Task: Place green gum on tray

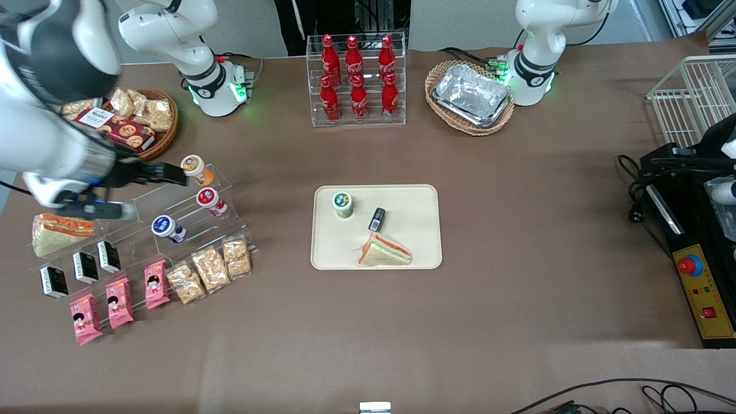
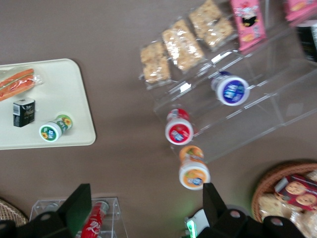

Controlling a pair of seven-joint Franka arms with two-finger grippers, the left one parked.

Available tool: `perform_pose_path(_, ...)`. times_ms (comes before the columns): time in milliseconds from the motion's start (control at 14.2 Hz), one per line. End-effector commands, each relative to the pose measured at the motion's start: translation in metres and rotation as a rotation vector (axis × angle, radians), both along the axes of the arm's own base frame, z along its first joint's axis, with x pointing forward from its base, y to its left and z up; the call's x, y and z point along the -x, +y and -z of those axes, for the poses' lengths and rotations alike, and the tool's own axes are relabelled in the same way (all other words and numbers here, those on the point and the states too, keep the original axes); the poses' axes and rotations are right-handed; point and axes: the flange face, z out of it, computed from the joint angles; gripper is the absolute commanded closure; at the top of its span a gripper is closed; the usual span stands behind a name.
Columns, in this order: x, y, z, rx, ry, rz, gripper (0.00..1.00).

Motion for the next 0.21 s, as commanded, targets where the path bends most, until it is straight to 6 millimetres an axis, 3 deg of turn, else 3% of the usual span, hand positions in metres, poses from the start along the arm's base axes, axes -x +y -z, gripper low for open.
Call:
perform_pose_path(0, -0.002, -0.033, -0.042, 0.054, -0.019, -0.013, 0.00)
perform_pose_path(141, -0.003, -0.058, -0.049, 0.043, -0.036, -0.027, 0.00)
